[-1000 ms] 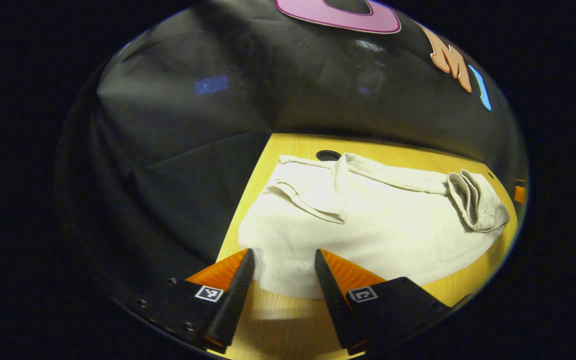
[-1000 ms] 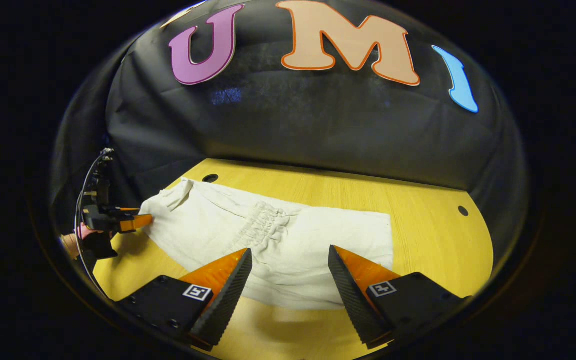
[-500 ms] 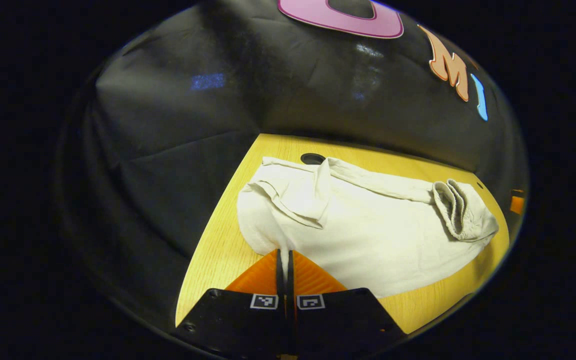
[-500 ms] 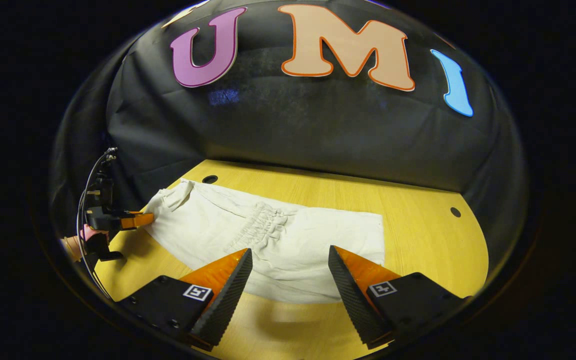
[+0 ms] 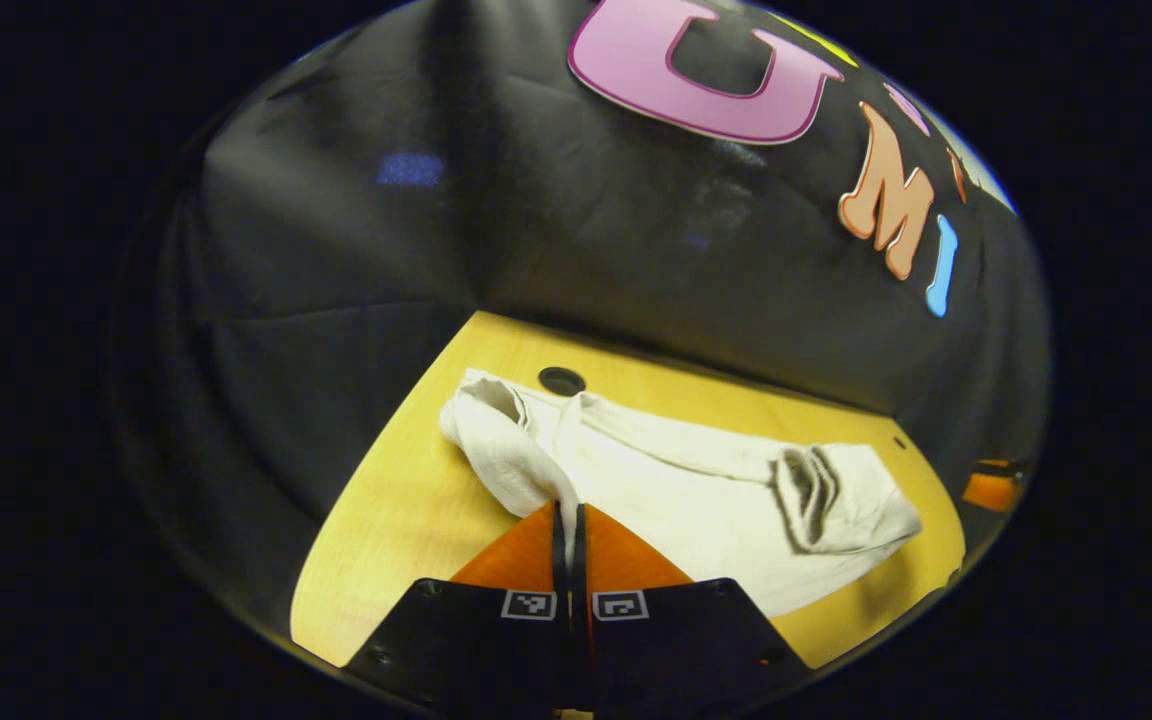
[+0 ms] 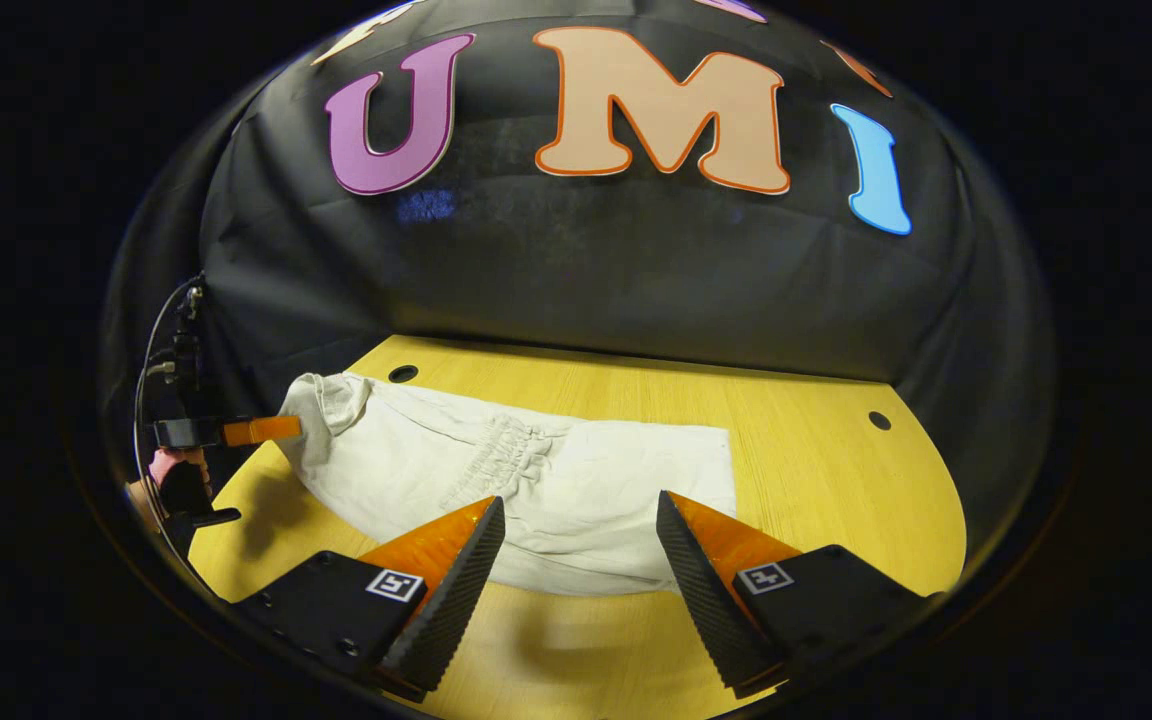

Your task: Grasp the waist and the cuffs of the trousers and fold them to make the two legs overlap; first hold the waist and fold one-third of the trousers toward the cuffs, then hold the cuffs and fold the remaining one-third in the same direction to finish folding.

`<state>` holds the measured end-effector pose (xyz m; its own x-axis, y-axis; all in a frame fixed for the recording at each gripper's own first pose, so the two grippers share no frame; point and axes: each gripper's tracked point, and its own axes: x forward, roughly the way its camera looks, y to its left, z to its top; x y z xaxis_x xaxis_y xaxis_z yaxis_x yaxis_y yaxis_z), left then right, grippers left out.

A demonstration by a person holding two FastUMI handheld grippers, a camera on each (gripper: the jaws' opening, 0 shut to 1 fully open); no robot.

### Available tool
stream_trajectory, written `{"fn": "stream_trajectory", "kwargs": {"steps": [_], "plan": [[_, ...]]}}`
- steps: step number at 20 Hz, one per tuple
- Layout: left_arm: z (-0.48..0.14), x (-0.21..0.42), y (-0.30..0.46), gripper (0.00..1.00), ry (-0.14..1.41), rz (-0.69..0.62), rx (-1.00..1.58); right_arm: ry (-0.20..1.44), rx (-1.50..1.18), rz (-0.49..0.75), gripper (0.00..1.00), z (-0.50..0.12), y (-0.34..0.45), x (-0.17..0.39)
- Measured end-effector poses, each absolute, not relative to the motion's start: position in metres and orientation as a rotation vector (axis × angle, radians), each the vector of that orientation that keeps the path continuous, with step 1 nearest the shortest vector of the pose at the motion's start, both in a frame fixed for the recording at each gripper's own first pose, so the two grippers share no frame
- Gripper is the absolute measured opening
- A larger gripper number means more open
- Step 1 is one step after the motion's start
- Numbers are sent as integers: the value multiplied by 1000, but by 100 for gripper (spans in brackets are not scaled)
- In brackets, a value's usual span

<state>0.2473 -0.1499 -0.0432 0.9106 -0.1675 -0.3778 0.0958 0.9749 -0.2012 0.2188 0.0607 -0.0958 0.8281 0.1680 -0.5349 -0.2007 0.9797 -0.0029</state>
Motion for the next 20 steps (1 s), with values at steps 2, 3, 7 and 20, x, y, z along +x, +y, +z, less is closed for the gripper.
{"fn": "stream_trajectory", "kwargs": {"steps": [2, 3, 7, 20], "plan": [[-26, 250, -171, 0, 375, -172, -212, 558, -58, 182, 97, -94, 52, 211], [-18, 253, -183, 0, 366, -191, -225, 558, -55, 175, 97, -91, 47, 208], [18, 259, -238, 0, 320, -279, -253, 550, -42, 145, 96, -87, 20, 199], [59, 235, -503, 0, 272, -584, -97, 562, -49, 92, 97, -87, -122, 161]]}}
